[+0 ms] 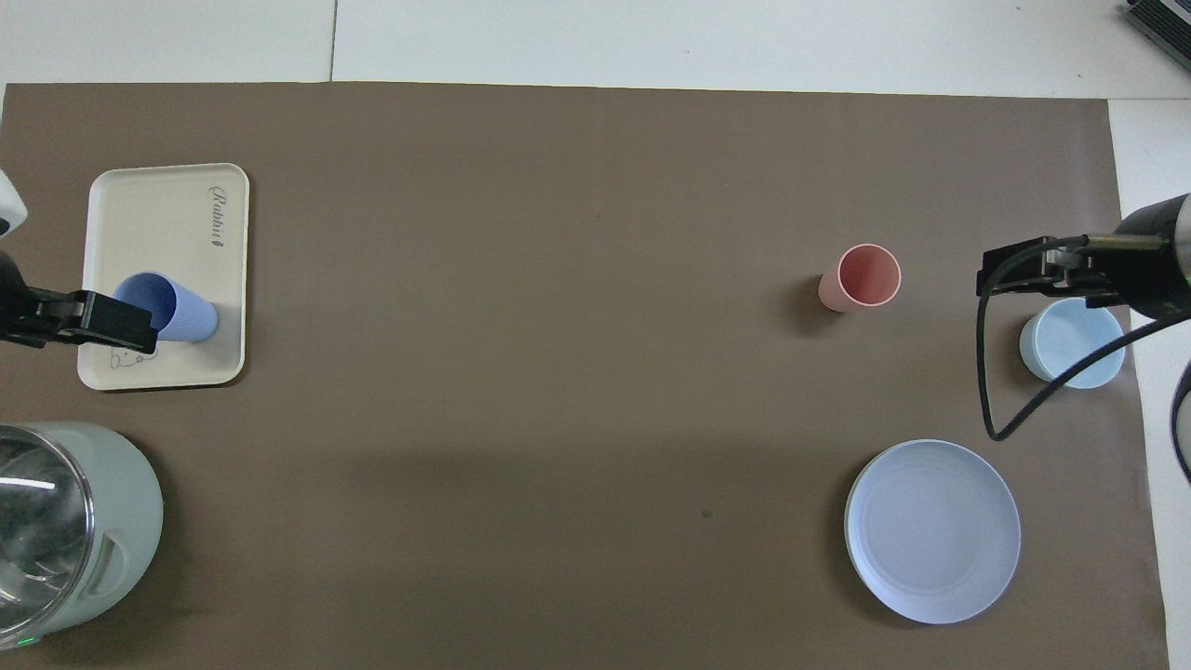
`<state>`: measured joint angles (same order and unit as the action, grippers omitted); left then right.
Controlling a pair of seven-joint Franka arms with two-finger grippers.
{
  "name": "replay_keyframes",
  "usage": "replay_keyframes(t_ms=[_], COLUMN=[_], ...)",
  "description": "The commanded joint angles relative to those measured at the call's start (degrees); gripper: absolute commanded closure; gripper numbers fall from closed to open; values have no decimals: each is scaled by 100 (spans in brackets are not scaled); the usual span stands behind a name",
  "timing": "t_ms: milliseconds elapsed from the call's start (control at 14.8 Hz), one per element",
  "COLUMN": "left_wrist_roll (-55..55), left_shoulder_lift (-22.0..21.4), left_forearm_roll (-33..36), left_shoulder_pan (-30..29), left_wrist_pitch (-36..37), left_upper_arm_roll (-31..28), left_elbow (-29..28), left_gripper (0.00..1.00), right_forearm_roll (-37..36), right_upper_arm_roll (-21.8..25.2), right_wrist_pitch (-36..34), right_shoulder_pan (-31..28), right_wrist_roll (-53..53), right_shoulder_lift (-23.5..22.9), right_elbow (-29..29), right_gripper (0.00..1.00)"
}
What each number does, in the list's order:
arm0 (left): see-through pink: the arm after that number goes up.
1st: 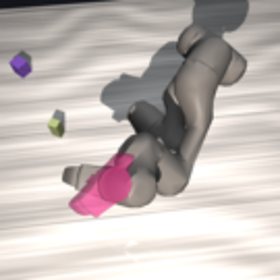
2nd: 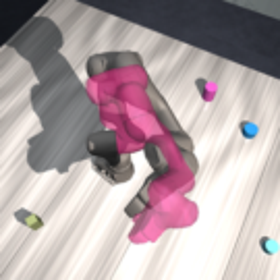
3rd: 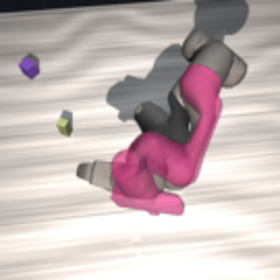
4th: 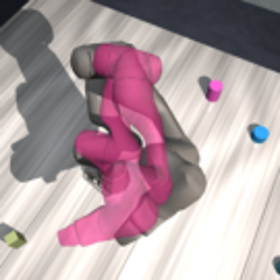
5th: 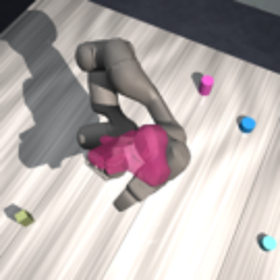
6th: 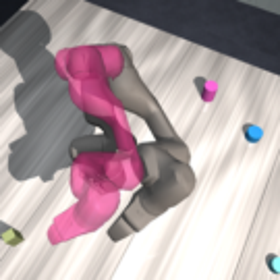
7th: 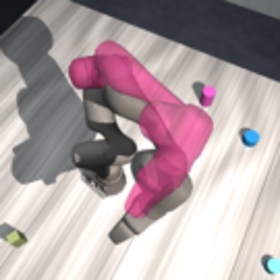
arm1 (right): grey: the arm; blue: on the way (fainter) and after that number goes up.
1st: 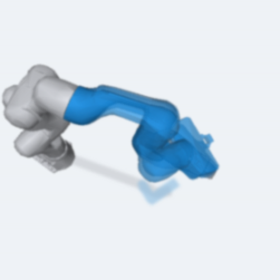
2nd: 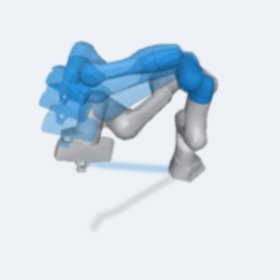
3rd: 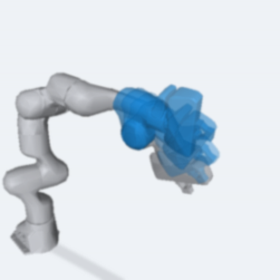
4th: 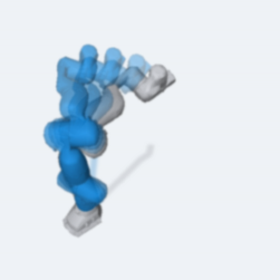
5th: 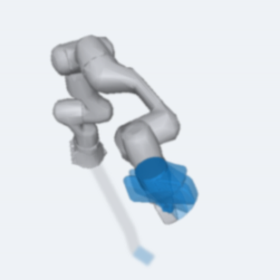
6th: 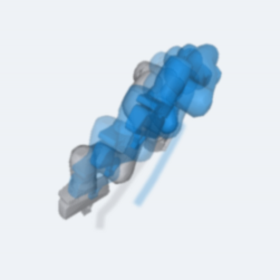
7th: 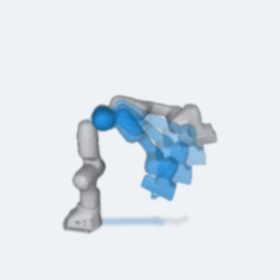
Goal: Place cup on tray
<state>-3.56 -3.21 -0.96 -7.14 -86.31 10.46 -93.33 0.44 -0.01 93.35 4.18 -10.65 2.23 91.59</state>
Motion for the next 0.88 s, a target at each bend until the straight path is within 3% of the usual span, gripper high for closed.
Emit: replay_keyframes(t_ms=[0,810], left_wrist_roll=[-13,-31], left_shoulder_lift=[-127,-127], left_forearm_roll=[87,78], left_shoulder_pan=[2,2], left_wrist_pitch=[-17,-35], left_upper_arm_roll=[9,9], left_elbow=[-142,-133], left_gripper=[0,0], right_forearm_roll=[-44,-35], right_upper_arm_roll=[-25,-25], right_wrist_pitch=[-81,-238], right_shoulder_pan=[4,-5], right_wrist_roll=[344,617], right_shoulder_lift=[5,40], right_elbow=[34,87], right_gripper=[0,0])
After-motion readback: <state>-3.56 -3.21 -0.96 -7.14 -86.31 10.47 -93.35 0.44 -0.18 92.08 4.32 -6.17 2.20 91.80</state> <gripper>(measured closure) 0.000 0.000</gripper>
